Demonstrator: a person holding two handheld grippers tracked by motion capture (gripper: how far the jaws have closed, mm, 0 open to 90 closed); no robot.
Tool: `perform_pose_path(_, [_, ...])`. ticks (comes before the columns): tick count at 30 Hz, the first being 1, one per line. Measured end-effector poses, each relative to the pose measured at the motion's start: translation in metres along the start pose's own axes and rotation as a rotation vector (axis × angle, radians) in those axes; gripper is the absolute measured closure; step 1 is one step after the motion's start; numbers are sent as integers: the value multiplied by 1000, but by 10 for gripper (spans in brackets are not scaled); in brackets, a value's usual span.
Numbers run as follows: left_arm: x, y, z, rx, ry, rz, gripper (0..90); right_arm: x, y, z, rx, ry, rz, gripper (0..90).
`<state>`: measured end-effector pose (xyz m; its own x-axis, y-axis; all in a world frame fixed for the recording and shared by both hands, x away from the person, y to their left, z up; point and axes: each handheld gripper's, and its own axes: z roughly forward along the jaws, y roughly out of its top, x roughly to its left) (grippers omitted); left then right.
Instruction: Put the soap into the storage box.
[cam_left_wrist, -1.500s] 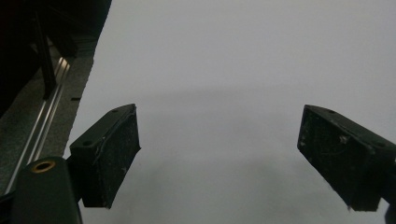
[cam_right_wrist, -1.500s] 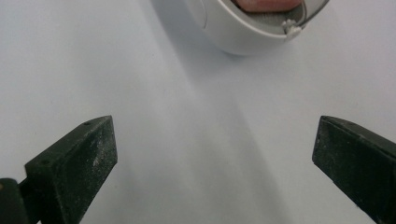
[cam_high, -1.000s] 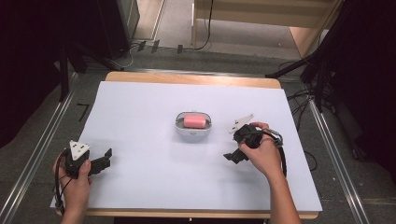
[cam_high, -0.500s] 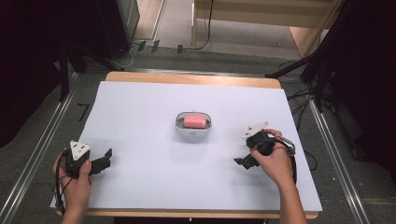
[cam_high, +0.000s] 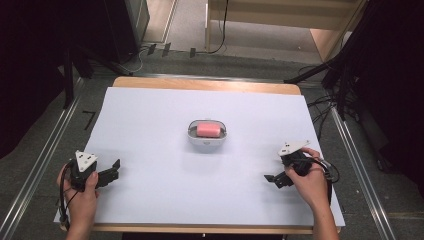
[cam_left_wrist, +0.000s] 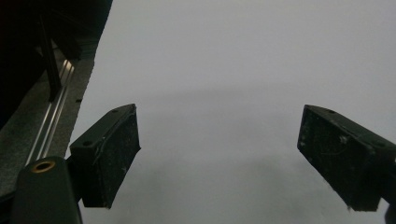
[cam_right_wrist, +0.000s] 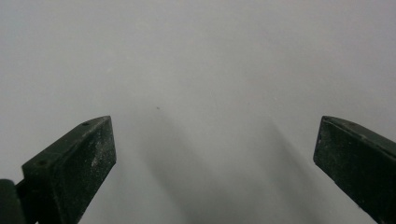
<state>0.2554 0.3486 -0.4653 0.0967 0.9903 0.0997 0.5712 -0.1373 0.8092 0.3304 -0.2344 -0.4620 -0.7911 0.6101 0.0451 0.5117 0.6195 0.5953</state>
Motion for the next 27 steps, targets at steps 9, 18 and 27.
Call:
perform_pose_path(9, [-1, 0, 0, -5, 4, 2, 137, -7, -24, -11, -42, -16, 38, 0])
perform_pose_path(18, [-1, 0, 0, -5, 4, 3, 137, -14, -44, -22, -85, -25, 85, 0])
perform_pose_path(27, [0, 0, 0, -4, 0, -2, 137, -22, -74, -38, -128, -40, 141, 0])
